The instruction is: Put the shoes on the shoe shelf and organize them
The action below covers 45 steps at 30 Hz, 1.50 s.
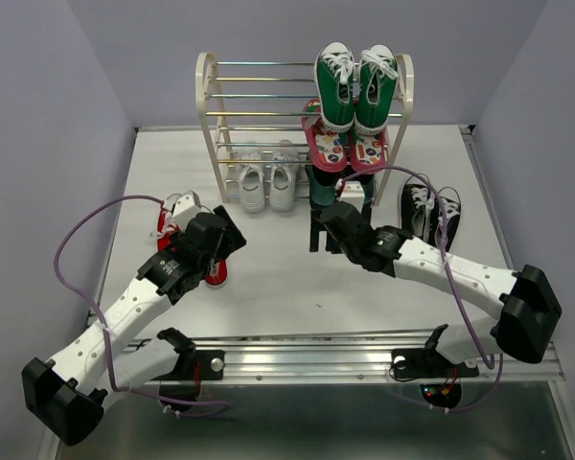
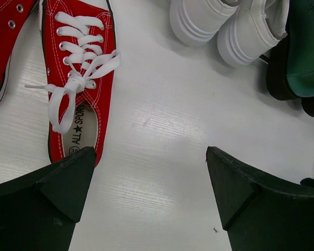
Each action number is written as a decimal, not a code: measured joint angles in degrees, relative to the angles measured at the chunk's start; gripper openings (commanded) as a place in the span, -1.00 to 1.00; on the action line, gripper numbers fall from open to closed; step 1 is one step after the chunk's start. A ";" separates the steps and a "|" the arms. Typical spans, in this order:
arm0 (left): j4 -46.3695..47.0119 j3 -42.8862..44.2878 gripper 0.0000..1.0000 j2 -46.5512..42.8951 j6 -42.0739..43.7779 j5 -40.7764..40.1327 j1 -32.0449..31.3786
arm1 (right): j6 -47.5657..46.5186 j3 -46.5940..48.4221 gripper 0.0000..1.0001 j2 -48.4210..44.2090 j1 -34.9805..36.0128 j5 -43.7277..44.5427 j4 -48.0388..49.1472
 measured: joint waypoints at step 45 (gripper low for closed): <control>6.23 -0.94 0.98 3.43 2.78 3.82 0.09 | 0.46 -5.22 0.66 8.96 -39.45 3.28 -1.25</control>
